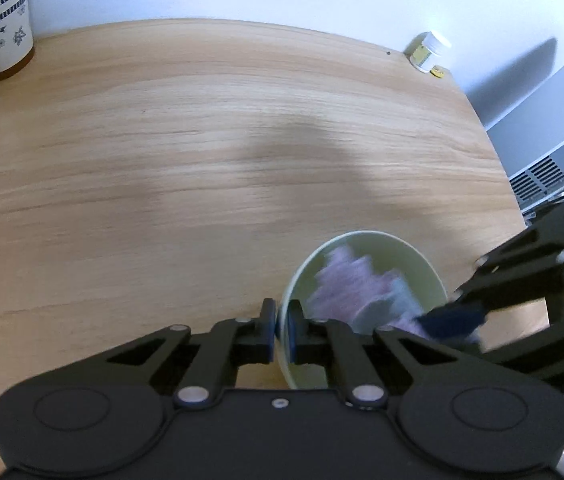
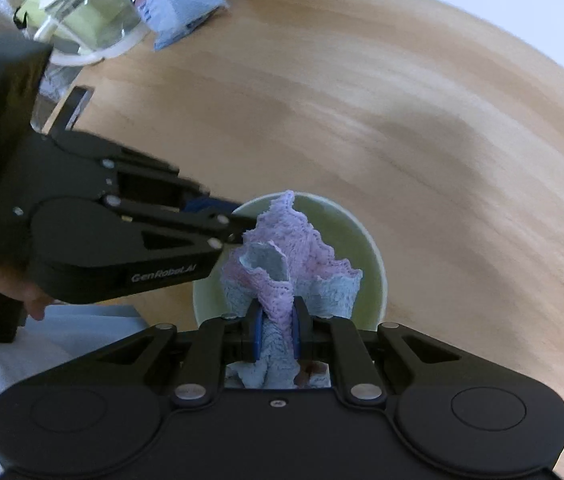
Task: Clean bowl
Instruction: 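Wipe the inner wall with the cloth in the right tool while the left tool steadies the bowl, then tilt the bowl with the left tool while the right tool wipes near its rim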
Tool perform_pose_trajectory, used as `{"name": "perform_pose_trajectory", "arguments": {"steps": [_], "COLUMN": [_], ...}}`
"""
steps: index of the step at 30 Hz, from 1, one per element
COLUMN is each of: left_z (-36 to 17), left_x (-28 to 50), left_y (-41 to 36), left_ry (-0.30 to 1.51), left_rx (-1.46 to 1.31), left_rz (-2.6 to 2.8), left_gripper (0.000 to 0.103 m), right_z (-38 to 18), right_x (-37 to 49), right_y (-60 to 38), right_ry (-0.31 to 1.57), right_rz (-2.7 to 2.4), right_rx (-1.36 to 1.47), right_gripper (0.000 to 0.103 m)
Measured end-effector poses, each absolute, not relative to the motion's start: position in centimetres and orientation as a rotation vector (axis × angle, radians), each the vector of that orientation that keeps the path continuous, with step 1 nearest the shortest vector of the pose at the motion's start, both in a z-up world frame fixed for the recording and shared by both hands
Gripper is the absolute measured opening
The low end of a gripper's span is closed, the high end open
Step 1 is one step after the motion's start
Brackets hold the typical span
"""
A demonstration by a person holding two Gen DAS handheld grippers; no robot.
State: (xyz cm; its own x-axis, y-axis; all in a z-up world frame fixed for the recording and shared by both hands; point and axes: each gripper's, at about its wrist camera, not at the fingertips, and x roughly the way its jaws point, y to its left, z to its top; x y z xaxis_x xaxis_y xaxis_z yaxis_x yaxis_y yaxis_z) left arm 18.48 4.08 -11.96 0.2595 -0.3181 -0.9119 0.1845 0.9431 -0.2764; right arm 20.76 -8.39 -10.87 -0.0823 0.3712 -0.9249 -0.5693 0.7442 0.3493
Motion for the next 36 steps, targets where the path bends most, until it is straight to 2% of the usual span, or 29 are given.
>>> {"name": "perform_pose_trajectory", "arguments": {"steps": [12,20,23,25,36], "left_z": [-11.9,-12.5,-12.7,-12.8,-13.8], "left_x": [18.3,18.9,19.0,19.0,19.0], "left_y": [4.1,4.2,3.9,3.7,3.1], "left_ry": [1.272,1.328,1.337,1.333,1.354], "left_rx": [-0.118,-0.132,-0.114,-0.094,-0.031], "left_rz": [-0.339,-0.346,-0.383,-0.399,-0.428], "left_gripper": [0.007,0.010,0.016,0.032,0.033], "right_z": [-13.2,-11.4,-9.3,-8.3,-5.8], "right_x": [18.6,17.5,17.1,16.9,16.9], "right_y": [-4.7,-6.0,-8.4,-9.9,-14.8], "right_ry": [1.449,1.385,1.346,1.321,1.252], "right_rz": [0.866,0.817,0.791,0.764,0.665], "right_rx": [-0.305,-0.319,-0.222,-0.169,0.049], "right_gripper": [0.015,0.015,0.016,0.016,0.016]}}
